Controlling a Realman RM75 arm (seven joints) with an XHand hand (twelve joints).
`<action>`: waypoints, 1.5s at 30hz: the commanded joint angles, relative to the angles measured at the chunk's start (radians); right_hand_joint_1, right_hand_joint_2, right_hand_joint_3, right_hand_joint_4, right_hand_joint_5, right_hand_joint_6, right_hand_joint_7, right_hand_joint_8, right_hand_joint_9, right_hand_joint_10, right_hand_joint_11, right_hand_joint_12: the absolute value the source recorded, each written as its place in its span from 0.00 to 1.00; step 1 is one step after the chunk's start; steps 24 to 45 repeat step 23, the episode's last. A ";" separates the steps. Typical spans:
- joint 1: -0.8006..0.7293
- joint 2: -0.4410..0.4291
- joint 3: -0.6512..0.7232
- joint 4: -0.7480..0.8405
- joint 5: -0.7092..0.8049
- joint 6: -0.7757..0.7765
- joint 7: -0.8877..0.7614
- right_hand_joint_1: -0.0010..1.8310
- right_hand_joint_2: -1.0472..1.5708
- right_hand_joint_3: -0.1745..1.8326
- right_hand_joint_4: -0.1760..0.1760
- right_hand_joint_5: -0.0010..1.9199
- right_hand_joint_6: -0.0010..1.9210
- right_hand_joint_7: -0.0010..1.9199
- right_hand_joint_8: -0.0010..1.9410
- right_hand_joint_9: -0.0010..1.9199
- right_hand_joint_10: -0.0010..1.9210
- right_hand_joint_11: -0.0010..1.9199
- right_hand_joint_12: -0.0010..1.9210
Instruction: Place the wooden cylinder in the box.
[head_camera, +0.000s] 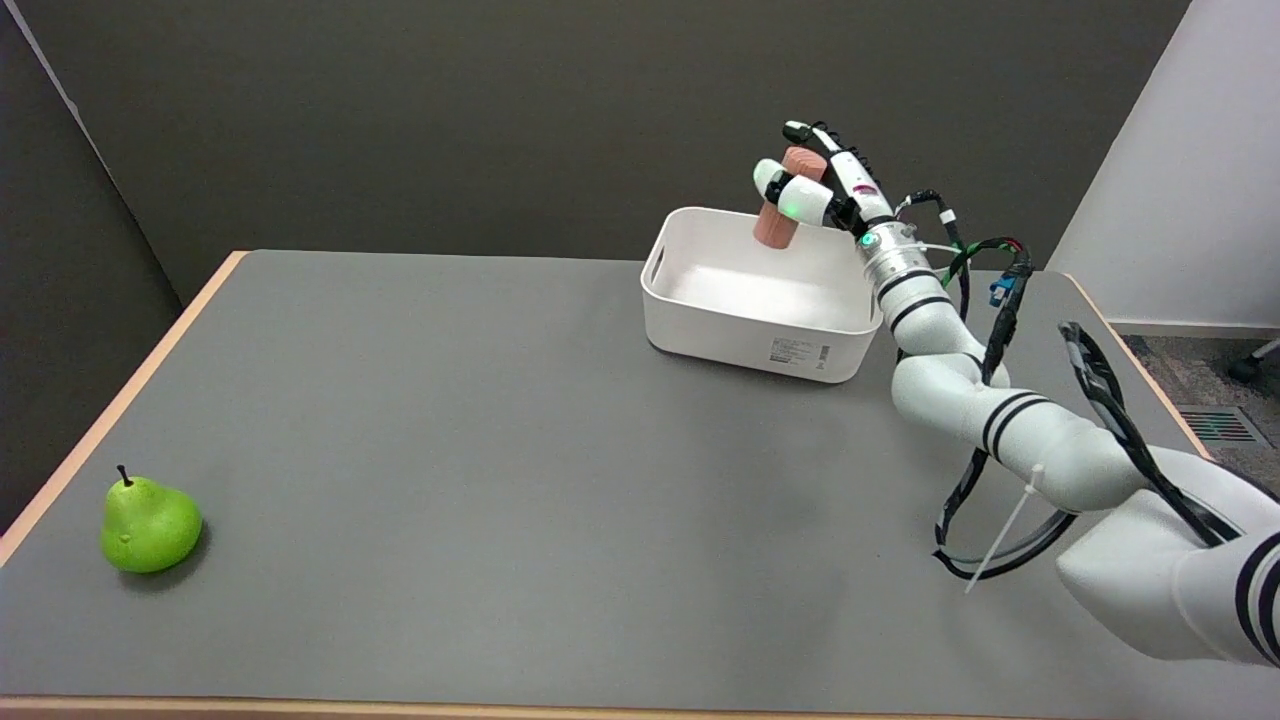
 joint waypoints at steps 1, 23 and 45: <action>-0.094 0.058 -0.033 0.180 0.021 -0.001 0.112 0.17 0.66 0.54 0.57 0.02 0.13 0.00 0.00 0.00 0.08 0.00 0.44; -0.267 0.123 -0.010 0.510 0.036 0.158 0.112 0.22 0.64 0.44 0.57 0.00 0.00 0.00 0.00 0.00 0.00 0.00 0.18; -0.267 0.123 -0.010 0.510 0.036 0.158 0.112 0.22 0.64 0.44 0.57 0.00 0.00 0.00 0.00 0.00 0.00 0.00 0.18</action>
